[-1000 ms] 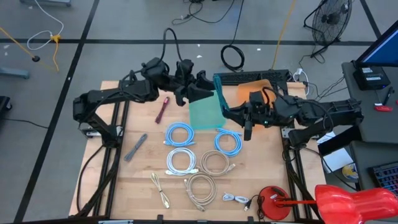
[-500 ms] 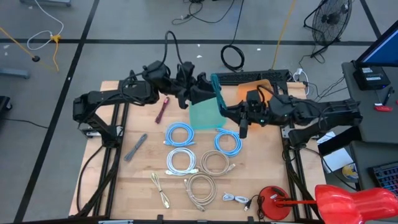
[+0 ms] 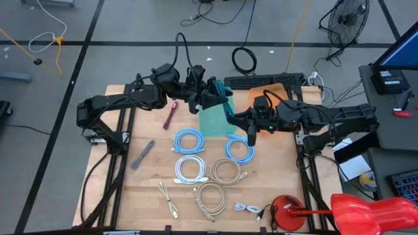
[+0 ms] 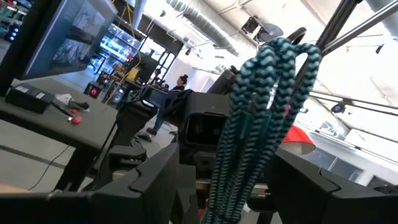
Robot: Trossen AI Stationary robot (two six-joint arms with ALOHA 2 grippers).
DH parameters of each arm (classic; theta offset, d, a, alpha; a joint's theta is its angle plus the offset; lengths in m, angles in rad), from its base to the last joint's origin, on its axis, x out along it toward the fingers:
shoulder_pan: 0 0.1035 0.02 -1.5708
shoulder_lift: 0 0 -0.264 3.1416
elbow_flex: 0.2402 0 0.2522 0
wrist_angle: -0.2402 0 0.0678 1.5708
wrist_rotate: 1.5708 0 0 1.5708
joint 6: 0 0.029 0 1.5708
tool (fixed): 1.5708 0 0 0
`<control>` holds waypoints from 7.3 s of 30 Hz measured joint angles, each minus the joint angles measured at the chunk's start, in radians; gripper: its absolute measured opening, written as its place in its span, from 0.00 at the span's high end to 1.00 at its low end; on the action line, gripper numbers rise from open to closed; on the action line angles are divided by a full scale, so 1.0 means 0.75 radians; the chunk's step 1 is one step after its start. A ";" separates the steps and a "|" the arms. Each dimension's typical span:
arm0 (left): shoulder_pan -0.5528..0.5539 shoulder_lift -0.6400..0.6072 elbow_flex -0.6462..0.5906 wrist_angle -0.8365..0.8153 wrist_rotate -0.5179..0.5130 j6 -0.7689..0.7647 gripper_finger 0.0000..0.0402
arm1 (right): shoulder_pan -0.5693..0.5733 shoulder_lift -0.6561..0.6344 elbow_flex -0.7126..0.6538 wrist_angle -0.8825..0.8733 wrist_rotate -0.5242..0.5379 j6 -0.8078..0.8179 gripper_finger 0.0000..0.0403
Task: Pick & Place USB Port
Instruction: Put the blue changer cable into the orange bin, then put the right light blue charger cable into the green bin
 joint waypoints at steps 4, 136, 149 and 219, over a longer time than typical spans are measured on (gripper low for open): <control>0.017 0.000 0.000 -0.001 0.003 -0.008 0.43 | 0.000 -0.001 0.000 -0.010 0.000 0.011 0.96; -0.093 -0.279 0.001 -1.423 -0.135 0.576 0.74 | -0.984 0.048 -0.662 -1.101 0.318 0.302 0.97; -0.072 -0.279 0.001 -1.424 -0.134 0.539 0.74 | -1.107 0.205 -0.662 -0.979 0.314 0.093 0.97; -0.108 -0.279 0.000 -1.428 -0.206 0.517 0.74 | -1.145 -0.317 -0.723 0.129 -0.759 0.132 0.73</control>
